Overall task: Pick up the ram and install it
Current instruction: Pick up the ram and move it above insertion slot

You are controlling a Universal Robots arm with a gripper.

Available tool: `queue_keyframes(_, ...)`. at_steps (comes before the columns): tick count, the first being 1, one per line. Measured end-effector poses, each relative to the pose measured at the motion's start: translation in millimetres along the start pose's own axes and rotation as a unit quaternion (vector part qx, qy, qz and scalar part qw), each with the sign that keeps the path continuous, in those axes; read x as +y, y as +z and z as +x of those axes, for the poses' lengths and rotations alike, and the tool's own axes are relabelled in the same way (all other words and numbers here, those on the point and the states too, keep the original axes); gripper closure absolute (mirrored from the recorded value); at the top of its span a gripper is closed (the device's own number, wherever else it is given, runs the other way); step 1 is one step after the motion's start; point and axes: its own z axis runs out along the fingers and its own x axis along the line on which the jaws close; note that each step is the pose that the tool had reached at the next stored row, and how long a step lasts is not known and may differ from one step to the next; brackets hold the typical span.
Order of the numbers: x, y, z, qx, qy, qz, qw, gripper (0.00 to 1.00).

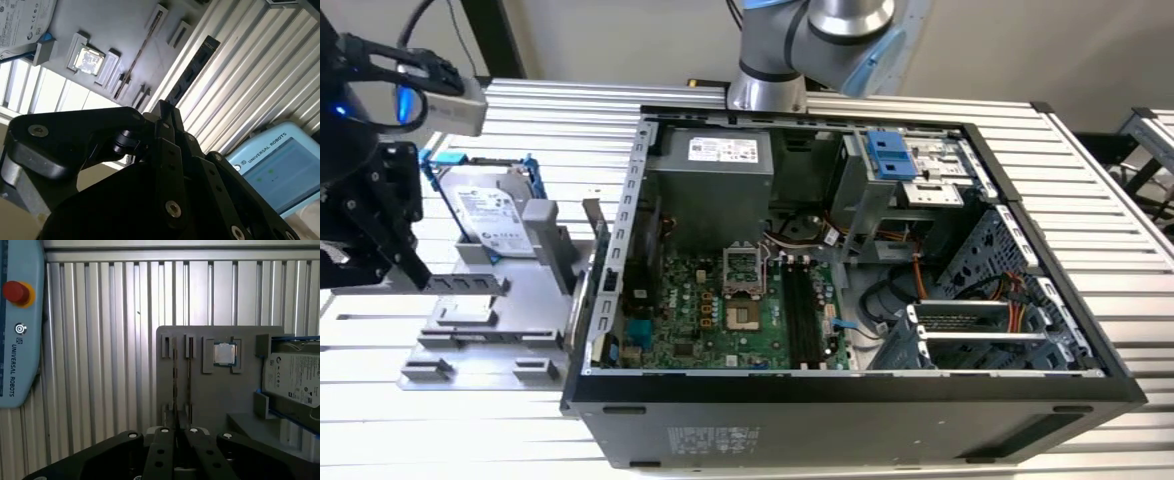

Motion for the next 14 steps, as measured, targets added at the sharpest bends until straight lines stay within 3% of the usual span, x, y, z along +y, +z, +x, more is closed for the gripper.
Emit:
queue_keyframes(8,0.6,-36.3,-4.8,0.0000,0.000,0.0000,1.00000,1.00)
queue_keyframes(14,-1.0,-38.5,-5.0,0.0001,0.000,-0.0002,1.00000,1.00)
